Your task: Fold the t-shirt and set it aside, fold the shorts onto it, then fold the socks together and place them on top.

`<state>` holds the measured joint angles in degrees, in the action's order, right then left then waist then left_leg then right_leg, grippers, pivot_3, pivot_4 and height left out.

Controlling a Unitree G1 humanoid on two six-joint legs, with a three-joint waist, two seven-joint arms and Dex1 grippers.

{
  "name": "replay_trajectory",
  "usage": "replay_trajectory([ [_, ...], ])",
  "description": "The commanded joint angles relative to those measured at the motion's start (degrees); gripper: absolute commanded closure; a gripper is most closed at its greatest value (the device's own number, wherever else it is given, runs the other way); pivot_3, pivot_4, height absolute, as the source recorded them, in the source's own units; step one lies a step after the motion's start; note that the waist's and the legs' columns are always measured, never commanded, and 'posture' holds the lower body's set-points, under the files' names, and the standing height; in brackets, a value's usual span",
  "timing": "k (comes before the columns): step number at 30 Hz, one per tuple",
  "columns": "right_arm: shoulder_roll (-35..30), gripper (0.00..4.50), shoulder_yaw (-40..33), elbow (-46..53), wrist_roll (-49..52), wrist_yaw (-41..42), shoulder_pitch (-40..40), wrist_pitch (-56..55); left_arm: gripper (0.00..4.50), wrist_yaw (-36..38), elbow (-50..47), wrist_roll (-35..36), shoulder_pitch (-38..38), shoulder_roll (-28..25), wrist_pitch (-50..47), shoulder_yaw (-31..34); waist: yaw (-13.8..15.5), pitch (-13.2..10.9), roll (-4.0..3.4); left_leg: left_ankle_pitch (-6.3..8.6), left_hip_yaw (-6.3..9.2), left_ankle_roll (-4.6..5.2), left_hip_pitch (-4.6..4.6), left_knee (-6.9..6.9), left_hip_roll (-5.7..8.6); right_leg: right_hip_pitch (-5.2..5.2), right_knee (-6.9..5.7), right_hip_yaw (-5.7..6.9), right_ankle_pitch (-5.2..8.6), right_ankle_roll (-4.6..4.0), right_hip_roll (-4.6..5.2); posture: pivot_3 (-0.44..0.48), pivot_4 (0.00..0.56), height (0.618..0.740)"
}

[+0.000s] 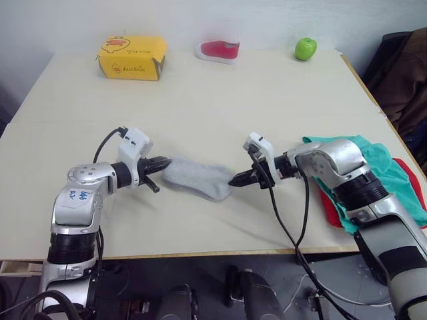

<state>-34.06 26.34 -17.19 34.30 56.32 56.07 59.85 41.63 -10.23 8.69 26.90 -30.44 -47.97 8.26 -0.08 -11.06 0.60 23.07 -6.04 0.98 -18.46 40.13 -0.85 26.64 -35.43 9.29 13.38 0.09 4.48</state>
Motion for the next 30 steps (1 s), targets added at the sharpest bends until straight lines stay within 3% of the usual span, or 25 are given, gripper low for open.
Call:
replay_trajectory([
  [1, 1.5, 4.45, -1.2, -0.8, -3.5, 1.8, 1.6, -2.5, 4.50, -4.0, -1.8, 1.2, -0.8, 0.4, -1.4, 1.9, 0.0, 0.0, 0.00, 0.00, 0.01, 0.00, 0.00, 0.00, 0.00, 0.00, 0.00, 0.00, 0.00, 0.00, 0.00, 0.000, 0.150, 0.740],
  [8, 4.0, 4.45, -4.6, -1.2, -6.3, 2.2, 0.8, -3.1, 4.50, -6.7, 0.2, 2.8, -2.0, 1.4, -1.8, 0.0, 0.0, 0.0, 0.00, 0.00, 0.00, -0.02, 0.01, 0.00, 0.00, 0.00, -0.01, 0.00, 0.00, 0.00, 0.00, 0.000, 0.150, 0.740],
  [11, 6.2, 3.80, -9.3, -1.9, -5.8, -0.5, 0.7, -1.8, 3.82, -7.8, 2.1, 3.5, -0.8, 1.5, -1.6, 0.6, 0.0, 0.0, 0.00, -0.01, 0.00, -0.02, 0.03, 0.00, 0.00, -0.01, -0.02, 0.00, 0.00, 0.00, 0.00, 0.000, 0.150, 0.740],
  [17, 4.0, 1.74, -16.8, 5.2, -3.9, -1.9, -0.3, 2.6, 2.03, -7.9, 1.5, 4.7, 2.2, -0.7, 2.6, 2.0, 0.0, 0.0, -0.03, 0.00, 0.00, -0.02, 0.00, 0.00, 0.00, 0.01, -0.02, 0.00, 0.00, 0.00, 0.00, 0.000, 0.150, 0.740],
  [18, 3.8, 1.69, -18.5, 8.0, -3.0, -2.6, -1.1, 3.3, 1.72, -7.0, 0.2, 6.4, 3.1, -0.9, 2.5, 3.0, 0.0, 0.0, -0.03, 0.00, 0.01, -0.02, 0.00, 0.00, 0.00, 0.01, -0.02, 0.00, 0.00, 0.00, 0.00, 0.000, 0.150, 0.740],
  [21, 5.8, 1.69, -21.5, 17.5, -0.9, -5.2, -4.9, 2.0, 1.72, -4.9, -3.8, 12.0, 5.7, -0.3, 1.0, 4.6, 0.1, 0.0, -0.02, 0.00, 0.04, -0.03, -0.03, 0.00, 0.00, 0.01, 0.00, 0.02, 0.00, 0.00, 0.00, 0.000, 0.150, 0.740],
  [24, 10.0, 2.35, -18.7, 24.0, -3.5, -9.4, -9.5, -2.4, 2.35, -3.1, -6.2, 12.8, 5.1, -0.9, 0.6, 0.3, -0.1, 0.0, -0.03, 0.02, 0.02, -0.07, 0.06, -0.04, 0.01, -0.04, 0.00, 0.00, 0.00, 0.00, 0.00, 0.000, 0.150, 0.740],
  [30, 17.9, 4.42, -12.8, 23.0, -12.4, -18.4, -13.9, -12.7, 4.20, -2.8, -5.3, 10.5, 1.5, -1.4, 1.4, -8.0, -0.4, 0.0, -0.06, -0.04, -0.12, -0.22, 0.16, -0.08, 0.01, -0.01, -0.13, -0.15, 0.02, -0.04, -0.08, 0.000, 0.150, 0.740],
])
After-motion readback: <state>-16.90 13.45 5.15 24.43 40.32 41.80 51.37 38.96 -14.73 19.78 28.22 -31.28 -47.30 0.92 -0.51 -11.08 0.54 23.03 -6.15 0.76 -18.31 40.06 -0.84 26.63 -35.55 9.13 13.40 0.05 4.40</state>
